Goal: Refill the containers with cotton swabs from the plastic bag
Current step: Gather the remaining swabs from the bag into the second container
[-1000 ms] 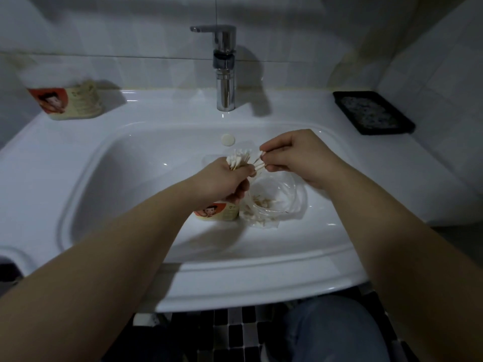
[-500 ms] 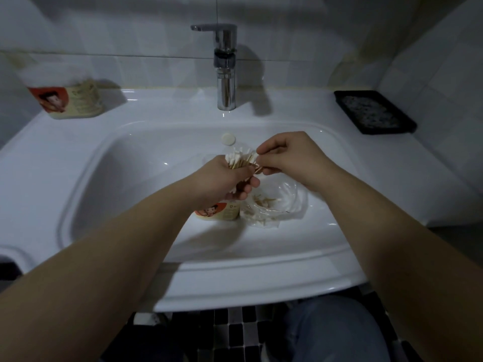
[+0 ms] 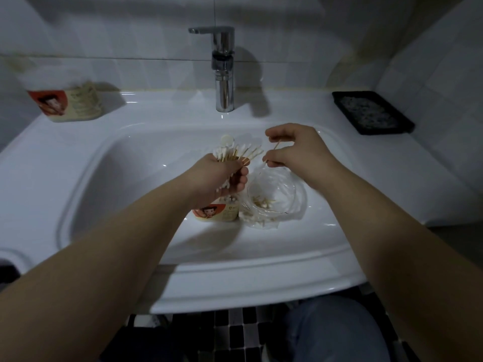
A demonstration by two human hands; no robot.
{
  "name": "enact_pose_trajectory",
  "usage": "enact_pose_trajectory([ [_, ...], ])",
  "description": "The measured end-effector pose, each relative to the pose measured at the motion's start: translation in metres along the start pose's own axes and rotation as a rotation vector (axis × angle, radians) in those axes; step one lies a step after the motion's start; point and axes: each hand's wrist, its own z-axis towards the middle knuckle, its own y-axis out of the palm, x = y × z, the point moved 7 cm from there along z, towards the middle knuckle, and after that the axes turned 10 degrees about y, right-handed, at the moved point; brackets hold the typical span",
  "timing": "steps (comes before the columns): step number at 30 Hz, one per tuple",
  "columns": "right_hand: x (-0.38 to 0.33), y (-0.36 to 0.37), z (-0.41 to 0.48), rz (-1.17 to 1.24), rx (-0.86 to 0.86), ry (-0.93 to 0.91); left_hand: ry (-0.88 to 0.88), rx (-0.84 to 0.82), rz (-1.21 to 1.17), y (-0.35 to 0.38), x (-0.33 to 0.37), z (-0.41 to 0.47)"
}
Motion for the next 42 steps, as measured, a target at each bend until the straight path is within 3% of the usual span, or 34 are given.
enact_pose_trajectory([
  [16,0.003,0.023,-0.003,0.087,-0.187,0.021,0.000,-0.174,0.214,0.012,-0.007,-0.005],
  [22,0.000,0.034,-0.007,-0.290,-0.215,-0.065,0.022,-0.191,0.190,0.016,-0.004,-0.004],
  [26,-0.002,0.039,-0.013,-0.313,-0.298,-0.059,-0.012,-0.170,0.117,0.016,-0.006,-0.004],
  [31,-0.004,0.048,-0.019,-0.358,-0.391,-0.183,-0.054,-0.169,0.011,0.019,-0.006,-0.005],
  [42,-0.016,0.053,-0.026,-0.661,-0.247,-0.369,-0.108,-0.173,-0.114,0.024,-0.005,-0.012],
])
